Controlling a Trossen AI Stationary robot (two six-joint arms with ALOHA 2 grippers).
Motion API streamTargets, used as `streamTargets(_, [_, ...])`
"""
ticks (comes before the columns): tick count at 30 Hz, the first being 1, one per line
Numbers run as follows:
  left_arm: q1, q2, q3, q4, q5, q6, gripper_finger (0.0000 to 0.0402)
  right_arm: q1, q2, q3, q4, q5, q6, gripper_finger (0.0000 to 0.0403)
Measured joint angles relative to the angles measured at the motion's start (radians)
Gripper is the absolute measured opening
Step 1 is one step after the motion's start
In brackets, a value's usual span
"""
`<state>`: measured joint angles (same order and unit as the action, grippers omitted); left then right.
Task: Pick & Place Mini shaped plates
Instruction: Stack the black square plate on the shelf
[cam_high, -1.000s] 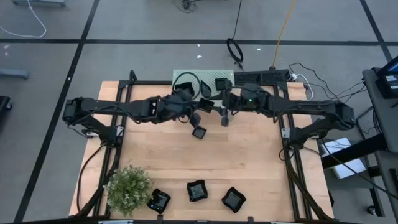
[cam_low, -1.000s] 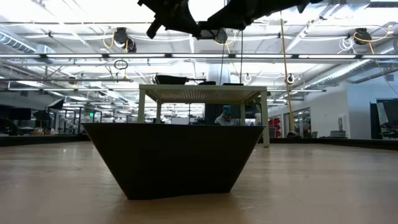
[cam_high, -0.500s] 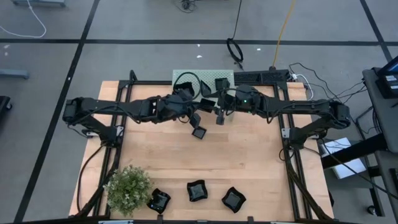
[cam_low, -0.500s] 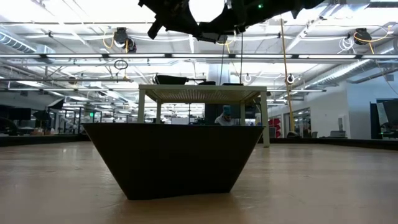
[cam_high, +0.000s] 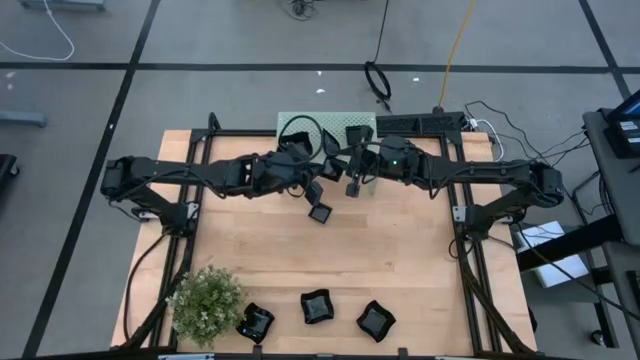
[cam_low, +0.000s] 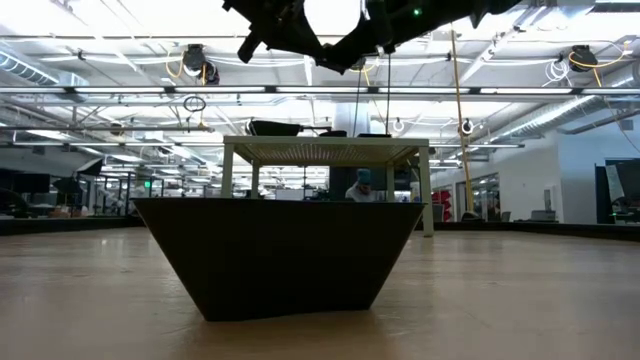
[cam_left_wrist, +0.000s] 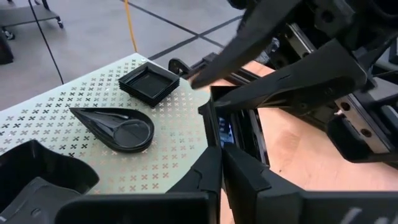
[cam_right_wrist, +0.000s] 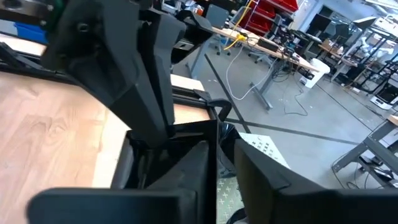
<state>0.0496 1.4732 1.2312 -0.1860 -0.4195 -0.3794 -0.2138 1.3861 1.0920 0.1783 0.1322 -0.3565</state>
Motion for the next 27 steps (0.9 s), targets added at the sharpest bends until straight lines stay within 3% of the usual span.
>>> streamTargets(5, [0.001, 0.000, 0.000, 0.005, -0.003, -0.020, 0.0006, 0.001, 0.000, 0.000, -0.015, -0.003, 0.001, 0.0009])
streamTargets(14, [-0.001, -0.001, -0.001, 0.033, 0.008, -0.134, 0.0041, -0.001, 0.000, 0.001, -0.046, 0.009, 0.003, 0.0002])
streamTargets(22, [0.016, -0.001, -0.001, 0.035, 0.009, -0.226, 0.0120, -0.015, 0.000, 0.001, -0.098, 0.017, 0.070, 0.0001])
streamTargets(27, [0.016, -0.004, -0.001, 0.034, 0.011, -0.198, 0.0171, -0.066, -0.016, 0.001, -0.146, 0.165, 0.092, 0.0001])
